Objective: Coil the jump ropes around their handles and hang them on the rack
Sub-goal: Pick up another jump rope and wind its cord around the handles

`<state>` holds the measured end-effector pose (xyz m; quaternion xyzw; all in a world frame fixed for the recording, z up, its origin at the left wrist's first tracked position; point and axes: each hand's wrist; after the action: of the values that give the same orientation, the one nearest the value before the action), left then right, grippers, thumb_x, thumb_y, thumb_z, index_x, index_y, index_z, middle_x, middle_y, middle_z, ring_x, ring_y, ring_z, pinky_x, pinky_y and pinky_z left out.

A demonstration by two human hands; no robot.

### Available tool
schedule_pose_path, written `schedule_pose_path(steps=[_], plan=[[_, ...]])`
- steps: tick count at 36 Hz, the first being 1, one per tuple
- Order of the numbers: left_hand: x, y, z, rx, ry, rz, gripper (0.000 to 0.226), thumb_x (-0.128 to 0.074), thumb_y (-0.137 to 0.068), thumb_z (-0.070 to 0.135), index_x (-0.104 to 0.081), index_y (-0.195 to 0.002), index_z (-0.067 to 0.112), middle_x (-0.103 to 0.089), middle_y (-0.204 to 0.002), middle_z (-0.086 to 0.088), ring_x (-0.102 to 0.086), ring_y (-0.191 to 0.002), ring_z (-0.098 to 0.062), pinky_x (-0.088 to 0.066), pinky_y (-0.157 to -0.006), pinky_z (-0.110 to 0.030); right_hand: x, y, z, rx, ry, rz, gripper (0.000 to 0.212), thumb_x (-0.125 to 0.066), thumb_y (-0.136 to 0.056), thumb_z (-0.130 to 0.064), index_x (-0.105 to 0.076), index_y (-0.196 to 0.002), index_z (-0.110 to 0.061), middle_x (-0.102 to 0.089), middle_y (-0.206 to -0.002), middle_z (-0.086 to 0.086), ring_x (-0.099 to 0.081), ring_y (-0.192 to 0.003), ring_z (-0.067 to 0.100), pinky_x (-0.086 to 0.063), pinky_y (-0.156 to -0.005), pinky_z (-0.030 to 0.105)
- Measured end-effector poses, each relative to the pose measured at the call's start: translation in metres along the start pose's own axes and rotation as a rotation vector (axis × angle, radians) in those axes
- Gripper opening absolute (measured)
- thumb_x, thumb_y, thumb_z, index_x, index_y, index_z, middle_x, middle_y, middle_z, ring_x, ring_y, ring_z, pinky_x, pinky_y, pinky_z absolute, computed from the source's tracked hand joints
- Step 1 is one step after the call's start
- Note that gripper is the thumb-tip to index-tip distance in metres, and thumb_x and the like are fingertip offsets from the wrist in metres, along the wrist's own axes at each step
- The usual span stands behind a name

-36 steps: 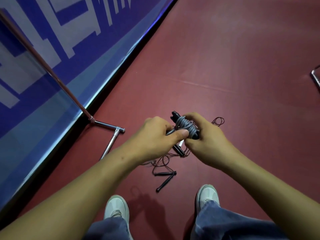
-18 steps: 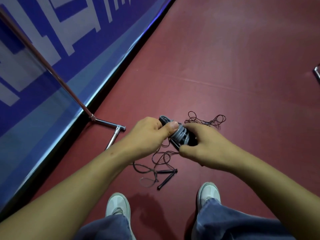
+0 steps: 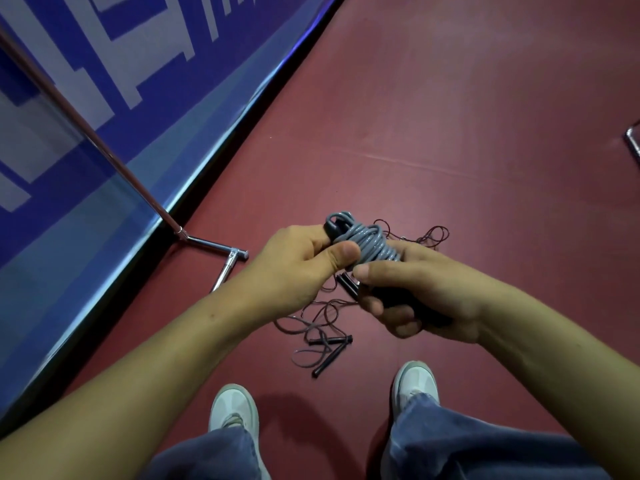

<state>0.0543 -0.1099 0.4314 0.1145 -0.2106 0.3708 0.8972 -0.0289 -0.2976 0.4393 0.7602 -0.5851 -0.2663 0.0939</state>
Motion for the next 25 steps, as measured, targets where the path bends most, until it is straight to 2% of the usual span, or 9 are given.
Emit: schedule_pose_path(steps=[1,3,5,10,12,16,18,22,25], plan=[[0.000,-0.001,-0.002,0.014,-0.058,0.000,0.029,-0.056,-0.099,0.046,-0.074,-0.101,0.024,-0.059,-0.054,0.015,-0.053,-0.050,-0.002,-0.043,-0.052,-0.023,0.000,-0.001,0.000,0.029,0.079,0.051,0.011,-0.065,-0.099,-0.015,-0.054,-0.099,-0.019,-0.053,-0.070,0.013,-0.033,-0.045,0.013,-0.023,-0.045,0.023],[0.001,-0.004,-0.009,0.061,-0.186,0.018,0.037,-0.056,-0.097,0.055,-0.073,-0.088,0.022,-0.055,-0.058,0.006,-0.049,-0.053,-0.013,-0.043,-0.053,-0.032,-0.003,-0.004,0.000,0.081,0.204,0.150,0.018,-0.066,-0.098,-0.013,-0.057,-0.110,-0.023,-0.050,-0.070,0.013,-0.034,-0.047,0.013,-0.023,-0.046,0.023],[0.001,-0.006,-0.014,0.137,-0.253,0.038,0.047,-0.057,-0.096,0.055,-0.063,-0.070,0.017,-0.046,-0.056,0.006,-0.040,-0.051,-0.013,-0.036,-0.052,-0.030,-0.007,-0.008,0.001,0.125,0.275,0.240,0.029,-0.068,-0.096,-0.013,-0.059,-0.115,-0.032,-0.051,-0.066,0.009,-0.037,-0.046,0.011,-0.025,-0.045,0.023],[0.001,-0.002,-0.017,0.288,-0.339,-0.086,0.039,-0.054,-0.102,0.038,-0.069,-0.073,0.017,-0.055,-0.051,0.010,-0.047,-0.051,-0.012,-0.037,-0.050,-0.023,0.015,-0.015,-0.003,0.176,0.354,0.584,0.034,-0.071,-0.093,-0.012,-0.059,-0.118,-0.030,-0.057,-0.070,0.009,-0.045,-0.044,0.012,-0.033,-0.041,0.022],[-0.002,0.000,-0.006,0.263,-0.388,-0.113,0.039,-0.053,-0.103,0.037,-0.067,-0.074,0.016,-0.051,-0.049,0.010,-0.044,-0.049,-0.012,-0.036,-0.050,-0.025,0.019,-0.016,-0.001,0.151,0.397,0.603,0.032,-0.071,-0.093,-0.014,-0.058,-0.117,-0.032,-0.057,-0.069,0.009,-0.041,-0.047,0.017,-0.032,-0.041,0.024],[-0.019,0.007,0.020,0.118,-0.646,-0.207,0.037,-0.044,-0.105,0.031,-0.051,-0.072,0.015,-0.052,-0.071,-0.002,-0.051,-0.058,-0.022,-0.044,-0.056,-0.035,0.015,-0.021,0.003,0.120,0.398,0.615,0.030,-0.068,-0.094,-0.015,-0.056,-0.115,-0.033,-0.057,-0.068,0.007,-0.042,-0.047,0.017,-0.032,-0.041,0.025],[-0.021,0.009,0.029,0.018,-0.779,-0.204,0.033,-0.043,-0.103,0.027,-0.045,-0.071,0.017,-0.048,-0.070,-0.002,-0.047,-0.055,-0.020,-0.039,-0.052,-0.035,0.013,-0.022,0.004,0.082,0.490,0.622,0.033,-0.066,-0.094,-0.015,-0.053,-0.117,-0.035,-0.059,-0.070,0.006,-0.044,-0.048,0.017,-0.033,-0.042,0.026],[-0.016,0.008,0.039,-0.152,-0.972,-0.237,0.030,-0.046,-0.097,0.021,-0.035,-0.069,0.019,-0.037,-0.066,0.000,-0.035,-0.050,-0.018,-0.023,-0.045,-0.032,0.007,-0.022,0.014,-0.018,0.862,0.531,0.032,-0.067,-0.090,-0.019,-0.052,-0.116,-0.031,-0.064,-0.078,0.001,-0.058,-0.049,0.014,-0.046,-0.042,0.026],[-0.008,0.003,0.033,-0.234,-0.940,-0.264,0.027,-0.054,-0.093,0.020,-0.044,-0.068,0.017,-0.045,-0.066,0.001,-0.046,-0.055,-0.023,-0.035,-0.047,-0.035,-0.001,-0.020,0.022,-0.032,1.217,0.318,0.018,-0.068,-0.083,-0.021,-0.053,-0.091,-0.029,-0.065,-0.078,-0.003,-0.069,-0.069,0.022,-0.059,-0.065,0.038]])
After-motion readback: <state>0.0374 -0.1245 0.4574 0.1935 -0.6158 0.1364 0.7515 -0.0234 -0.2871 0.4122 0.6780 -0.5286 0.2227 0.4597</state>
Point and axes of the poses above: each hand's wrist, its own y-axis away from the middle knuckle, its own x-axis out of the back of the hand, z = x × y
